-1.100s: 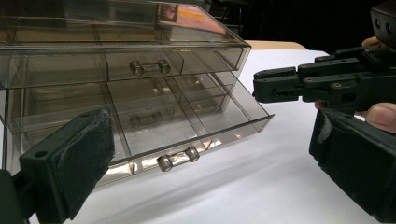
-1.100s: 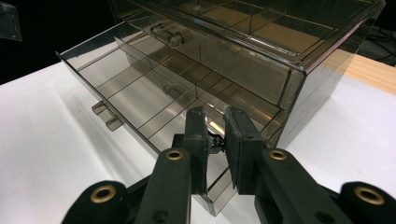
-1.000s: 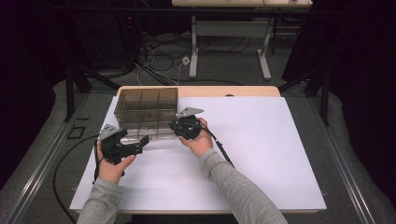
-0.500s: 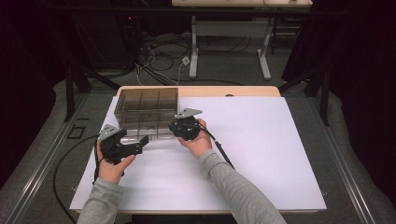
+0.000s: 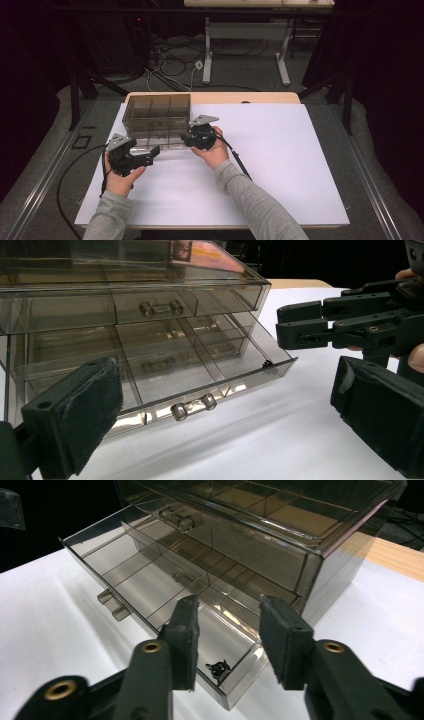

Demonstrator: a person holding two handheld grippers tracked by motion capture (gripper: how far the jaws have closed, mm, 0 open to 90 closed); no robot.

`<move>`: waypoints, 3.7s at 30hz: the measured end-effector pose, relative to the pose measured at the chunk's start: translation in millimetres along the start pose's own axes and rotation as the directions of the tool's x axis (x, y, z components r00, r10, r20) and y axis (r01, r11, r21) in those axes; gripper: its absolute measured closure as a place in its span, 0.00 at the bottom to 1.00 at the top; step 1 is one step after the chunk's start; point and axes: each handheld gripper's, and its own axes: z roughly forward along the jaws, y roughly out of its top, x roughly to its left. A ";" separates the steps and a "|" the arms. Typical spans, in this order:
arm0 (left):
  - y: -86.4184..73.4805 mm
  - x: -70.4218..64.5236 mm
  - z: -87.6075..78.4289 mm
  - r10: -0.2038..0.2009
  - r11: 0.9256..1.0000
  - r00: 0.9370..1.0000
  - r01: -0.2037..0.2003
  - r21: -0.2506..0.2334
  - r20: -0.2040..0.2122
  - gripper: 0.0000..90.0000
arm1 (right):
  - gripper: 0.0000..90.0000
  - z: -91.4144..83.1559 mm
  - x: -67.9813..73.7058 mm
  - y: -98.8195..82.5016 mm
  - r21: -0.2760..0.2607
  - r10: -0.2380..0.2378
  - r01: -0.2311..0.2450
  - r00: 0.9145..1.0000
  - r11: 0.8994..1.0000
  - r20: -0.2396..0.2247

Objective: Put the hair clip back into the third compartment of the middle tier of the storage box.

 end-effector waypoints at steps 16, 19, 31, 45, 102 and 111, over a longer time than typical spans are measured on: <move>-0.2 0.7 -1.0 0.001 1.000 1.000 -0.001 -0.007 -0.001 0.03 | 0.46 -20.6 -5.8 -0.1 -0.043 -0.004 0.005 1.000 0.999 0.020; -0.2 0.5 -1.3 0.002 1.000 1.000 -0.002 -0.014 -0.004 0.05 | 0.44 -26.0 -5.4 0.0 -0.029 -0.015 0.015 1.000 0.999 0.018; -0.2 -1.2 -1.3 -0.001 1.000 1.000 0.001 -0.009 0.003 0.07 | 0.31 -46.9 -6.6 -6.4 -0.018 -0.055 0.056 0.998 0.998 0.034; -1.0 -1.8 -1.9 -0.008 1.000 1.000 0.008 -0.011 -0.009 0.15 | 0.20 -75.8 -11.2 -14.8 -0.028 -0.011 0.011 1.000 1.000 0.017; -11.4 -17.5 12.4 -0.007 1.000 0.998 0.009 0.026 -0.061 0.40 | 0.00 -170.8 -49.0 -82.9 -0.064 0.061 -0.050 0.981 0.997 0.182; -16.2 -22.5 15.3 -0.029 0.999 0.998 0.030 0.026 -0.058 0.50 | 0.00 -173.4 -53.6 -86.7 -0.075 0.080 -0.067 0.977 0.995 0.197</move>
